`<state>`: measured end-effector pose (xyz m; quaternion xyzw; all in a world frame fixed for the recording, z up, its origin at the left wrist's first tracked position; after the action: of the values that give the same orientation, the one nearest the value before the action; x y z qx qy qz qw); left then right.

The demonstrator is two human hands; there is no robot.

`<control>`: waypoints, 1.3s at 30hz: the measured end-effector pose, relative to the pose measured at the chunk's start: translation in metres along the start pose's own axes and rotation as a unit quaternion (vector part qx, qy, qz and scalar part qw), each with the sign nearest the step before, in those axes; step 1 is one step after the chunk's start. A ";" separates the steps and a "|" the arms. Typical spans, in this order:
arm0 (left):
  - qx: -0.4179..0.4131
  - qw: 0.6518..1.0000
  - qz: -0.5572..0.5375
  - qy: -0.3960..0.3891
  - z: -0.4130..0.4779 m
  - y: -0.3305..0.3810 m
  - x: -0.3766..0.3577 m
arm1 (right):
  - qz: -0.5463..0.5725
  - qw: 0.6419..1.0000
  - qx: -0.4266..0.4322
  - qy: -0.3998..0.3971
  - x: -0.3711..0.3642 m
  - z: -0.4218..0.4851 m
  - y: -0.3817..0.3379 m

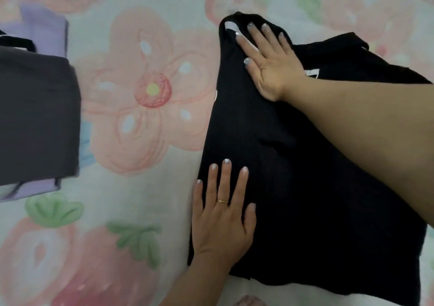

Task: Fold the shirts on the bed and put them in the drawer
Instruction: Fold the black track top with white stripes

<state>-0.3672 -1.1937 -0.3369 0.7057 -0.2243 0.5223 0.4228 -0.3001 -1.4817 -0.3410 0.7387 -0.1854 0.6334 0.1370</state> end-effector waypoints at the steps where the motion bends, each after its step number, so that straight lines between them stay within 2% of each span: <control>1: 0.002 1.000 0.006 -0.001 0.001 0.000 0.000 | -0.003 1.000 0.003 -0.001 0.002 0.001 -0.001; 4: 0.001 1.000 0.029 -0.011 0.000 0.002 0.001 | 0.005 0.999 -0.023 0.025 0.021 -0.012 -0.011; 7: 0.006 1.000 0.027 -0.013 -0.001 0.001 0.003 | 0.043 0.984 -0.105 0.135 0.033 -0.056 -0.035; 8: 0.010 1.000 0.026 -0.015 0.000 0.001 0.003 | 0.066 0.980 -0.108 0.154 0.032 -0.077 -0.044; 9: 0.012 1.000 0.025 -0.015 0.001 0.001 0.003 | 0.070 0.983 -0.099 0.135 0.027 -0.100 -0.051; 12: 0.009 0.999 0.033 -0.016 0.002 0.002 0.004 | 0.054 0.992 -0.113 -0.027 0.002 -0.145 -0.046; 13: 0.004 0.999 0.037 -0.017 0.004 0.003 0.006 | 0.059 0.989 -0.133 -0.040 -0.003 -0.151 -0.040; 16: -0.015 0.999 0.036 -0.007 0.003 0.005 0.009 | 0.136 0.982 -0.134 0.003 0.003 -0.153 -0.034; 17: -0.018 0.999 0.026 0.005 0.002 0.007 0.011 | 0.187 0.971 -0.149 0.029 0.010 -0.159 -0.033; 19: -0.022 0.999 -0.018 0.044 0.006 0.017 0.017 | 0.247 0.929 -0.245 0.121 0.019 -0.186 -0.024; 21: -0.066 0.993 -0.062 0.073 0.020 0.043 0.024 | 0.232 0.872 -0.372 0.217 0.023 -0.227 -0.008; 22: -0.096 0.989 -0.084 0.080 0.032 0.062 0.026 | 0.222 0.844 -0.426 0.236 0.022 -0.249 0.002; 25: -0.117 0.977 -0.172 0.042 0.074 0.135 0.024 | 0.232 0.771 -0.557 0.203 0.010 -0.310 0.020; 27: -0.110 0.973 -0.204 -0.016 0.103 0.185 0.015 | 0.253 0.741 -0.603 0.154 0.000 -0.335 0.022; 31: -0.157 0.959 -0.217 -0.095 0.146 0.259 -0.022 | 0.338 0.708 -0.603 0.146 -0.012 -0.352 0.011; 34: -0.137 0.965 -0.175 -0.136 0.154 0.289 -0.054 | 0.367 0.694 -0.606 0.125 -0.014 -0.357 0.004; 37: -0.093 0.977 -0.150 -0.121 0.154 0.294 -0.071 | 0.377 0.703 -0.596 0.087 -0.013 -0.366 -0.001; 39: -0.096 0.977 -0.152 -0.116 0.155 0.291 -0.073 | 0.373 0.725 -0.566 0.121 -0.009 -0.370 -0.009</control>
<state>-0.5290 -1.4890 -0.3142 0.7434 -0.2112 0.3427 0.5342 -0.6248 -1.3107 -0.2899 0.3121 -0.7520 0.4948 0.3037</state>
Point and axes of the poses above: each hand's wrist, its own z-axis towards the middle knuckle, its own x-axis out of the back of the hand, y = z × x, the point moved 1 cm from there along z, towards the middle knuckle, and after that the axes turned 3 degrees about -z, right-handed, at the moved point
